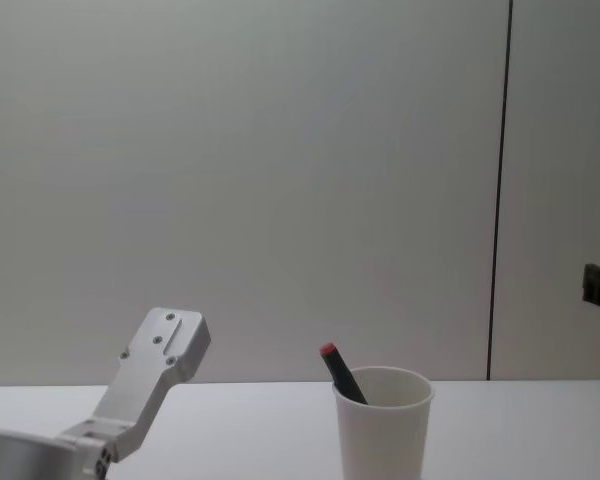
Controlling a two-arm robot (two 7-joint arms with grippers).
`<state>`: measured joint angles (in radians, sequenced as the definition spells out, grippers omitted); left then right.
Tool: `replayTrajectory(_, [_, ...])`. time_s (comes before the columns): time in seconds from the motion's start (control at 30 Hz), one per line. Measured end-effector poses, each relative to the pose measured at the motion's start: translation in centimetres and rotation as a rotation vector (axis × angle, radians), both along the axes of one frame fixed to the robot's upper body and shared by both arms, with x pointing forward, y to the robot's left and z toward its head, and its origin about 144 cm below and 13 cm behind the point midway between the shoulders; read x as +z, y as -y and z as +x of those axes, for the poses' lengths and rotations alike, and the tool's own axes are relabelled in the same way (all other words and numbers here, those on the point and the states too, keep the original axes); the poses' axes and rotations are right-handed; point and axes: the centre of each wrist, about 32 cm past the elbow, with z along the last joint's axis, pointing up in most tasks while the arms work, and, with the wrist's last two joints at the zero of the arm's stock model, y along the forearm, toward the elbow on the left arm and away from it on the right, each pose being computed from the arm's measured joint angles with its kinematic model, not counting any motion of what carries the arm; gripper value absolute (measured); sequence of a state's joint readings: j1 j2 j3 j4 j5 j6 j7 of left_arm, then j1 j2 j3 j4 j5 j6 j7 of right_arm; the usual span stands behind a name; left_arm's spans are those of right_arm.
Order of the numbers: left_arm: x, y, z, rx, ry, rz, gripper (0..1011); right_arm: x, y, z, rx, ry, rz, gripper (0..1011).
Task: Place the pen into the pen holder.
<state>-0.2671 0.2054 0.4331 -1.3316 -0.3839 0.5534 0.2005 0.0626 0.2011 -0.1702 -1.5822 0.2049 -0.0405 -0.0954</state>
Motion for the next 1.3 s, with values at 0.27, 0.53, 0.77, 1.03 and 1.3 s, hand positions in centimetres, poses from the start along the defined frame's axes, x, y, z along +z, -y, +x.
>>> replayTrajectory(0.27, [0.7,0.0,-0.3,0.001,0.045,0.004,137,0.0,0.0,0.0,0.000,0.000,0.000,1001])
replayTrajectory(0.53, [1.8,-0.2,-1.0,0.007,0.127,0.025,137,0.0,0.0,0.0,0.000,0.000,0.000,1002])
replayTrajectory(0.77, [3.0,-0.2,-1.8,0.013,0.230,0.064,137,0.0,0.0,0.0,0.000,0.000,0.000,1001])
replayTrajectory(1.03, [3.8,0.1,-2.6,0.023,0.340,0.120,137,0.0,0.0,0.0,0.000,0.000,0.000,1001])
replayTrajectory(1.3, [3.8,0.3,-3.0,0.028,0.427,0.158,137,0.0,0.0,0.0,0.000,0.000,0.000,1001])
